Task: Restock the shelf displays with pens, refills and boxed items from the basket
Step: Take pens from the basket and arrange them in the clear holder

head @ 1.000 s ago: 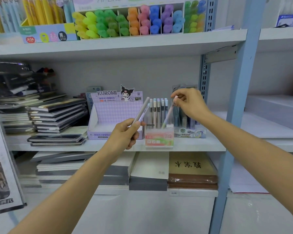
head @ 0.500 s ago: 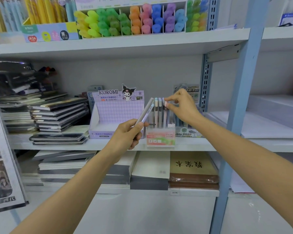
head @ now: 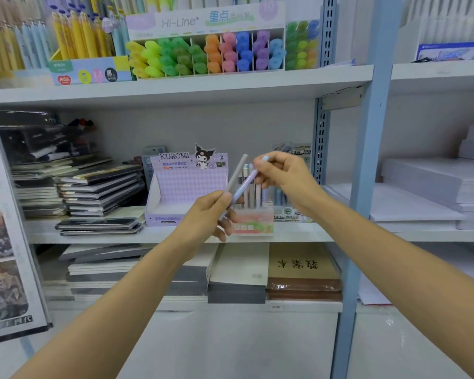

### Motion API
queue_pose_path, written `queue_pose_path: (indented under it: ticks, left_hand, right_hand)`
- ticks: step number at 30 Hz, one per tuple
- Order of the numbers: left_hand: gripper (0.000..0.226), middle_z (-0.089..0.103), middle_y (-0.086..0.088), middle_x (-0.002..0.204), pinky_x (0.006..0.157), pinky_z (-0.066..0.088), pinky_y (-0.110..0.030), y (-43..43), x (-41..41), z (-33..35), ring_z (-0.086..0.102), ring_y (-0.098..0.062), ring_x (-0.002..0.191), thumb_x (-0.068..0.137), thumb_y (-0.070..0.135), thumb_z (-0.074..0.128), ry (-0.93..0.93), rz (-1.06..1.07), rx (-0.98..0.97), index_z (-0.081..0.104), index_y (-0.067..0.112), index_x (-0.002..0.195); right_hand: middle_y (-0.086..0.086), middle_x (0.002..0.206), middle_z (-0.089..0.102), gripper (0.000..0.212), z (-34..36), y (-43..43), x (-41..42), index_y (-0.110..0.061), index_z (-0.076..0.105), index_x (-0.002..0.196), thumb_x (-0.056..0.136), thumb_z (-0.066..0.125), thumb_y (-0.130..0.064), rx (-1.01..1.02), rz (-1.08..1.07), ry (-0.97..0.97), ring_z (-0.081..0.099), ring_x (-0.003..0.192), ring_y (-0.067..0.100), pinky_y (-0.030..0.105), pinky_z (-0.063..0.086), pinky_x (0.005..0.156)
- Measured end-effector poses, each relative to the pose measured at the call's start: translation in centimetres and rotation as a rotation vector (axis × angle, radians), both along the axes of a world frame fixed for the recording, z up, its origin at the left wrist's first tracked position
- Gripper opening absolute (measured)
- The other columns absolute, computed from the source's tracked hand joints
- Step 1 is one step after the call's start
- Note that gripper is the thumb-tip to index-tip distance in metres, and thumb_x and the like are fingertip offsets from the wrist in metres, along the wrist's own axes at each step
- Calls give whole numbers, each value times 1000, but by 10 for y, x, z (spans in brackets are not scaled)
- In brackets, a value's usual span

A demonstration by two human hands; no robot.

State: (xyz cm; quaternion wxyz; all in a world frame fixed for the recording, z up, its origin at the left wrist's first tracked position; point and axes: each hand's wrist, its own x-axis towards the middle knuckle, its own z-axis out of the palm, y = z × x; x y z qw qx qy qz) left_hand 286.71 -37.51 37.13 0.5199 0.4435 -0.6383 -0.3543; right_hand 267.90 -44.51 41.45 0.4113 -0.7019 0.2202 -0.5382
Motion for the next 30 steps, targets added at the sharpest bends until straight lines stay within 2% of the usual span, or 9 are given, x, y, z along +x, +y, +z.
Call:
queue_pose_path:
  ticks: [3,5,10,16,20,22,25,27,30]
  left_hand:
    - [26,35,7,58,39,25,-16,3,6,3,28,-7,45,102,29,46,66,84,11,68,15,99]
    - [23,30,10,54,38,23,-15,4,9,7,24,-5,43,100,25,50,119,146,-4,68,11,102]
    - [28,27,11,51,36,21,-16,11,9,18,21,-6,41,86,39,66,348,225,-62,71,12,93]
    - [12,24,8,51,36,21,-16,12,-9,18,18,-8,43,84,27,73,446,208,-51,66,20,78]
    - [16,23,8,49,37,24,-16,9,-12,20,18,-9,42,85,26,74,378,287,-90,66,17,74]
    - [20,26,9,46,38,28,-12,7,-11,19,24,-6,38,83,24,75,284,322,-131,64,14,69]
    - [25,30,7,47,41,30,-8,3,-14,14,28,-4,39,80,20,78,122,328,-167,64,2,72]
    - [26,30,3,49,43,30,-9,-1,-16,10,27,-7,43,79,21,79,56,320,-186,66,0,71]
    - [25,39,7,43,43,30,-8,-5,-17,7,32,-6,42,79,24,80,-6,307,-200,68,3,70]
  right_hand:
    - [9,82,71,10,6,1,-11,-1,66,98,92,63,-8,60,7,-108,67,71,16,21,57,67]
    - [9,81,72,11,5,2,-17,0,66,99,90,63,-5,109,52,-68,69,71,17,22,58,67]
    - [9,89,74,20,-8,5,-30,-8,71,106,87,68,-9,94,110,369,69,80,18,23,57,75]
    - [16,96,74,19,-22,13,-13,-4,70,107,89,65,-9,98,239,256,72,90,27,26,58,76]
    - [13,102,73,22,-21,14,-7,-5,70,109,92,63,-17,32,209,405,70,97,25,30,56,86]
    - [11,102,73,24,-16,16,-3,-7,69,110,93,62,-21,-40,96,332,69,96,25,35,55,88]
    - [4,92,73,19,-3,22,7,-9,70,104,89,68,-21,-109,-7,144,69,82,13,23,55,76]
    - [1,82,71,13,3,26,17,-9,70,92,83,75,-18,-176,-32,133,66,74,9,21,54,71]
    - [8,80,70,16,6,27,27,-10,67,84,77,81,-12,-263,-89,174,65,72,14,28,56,73]
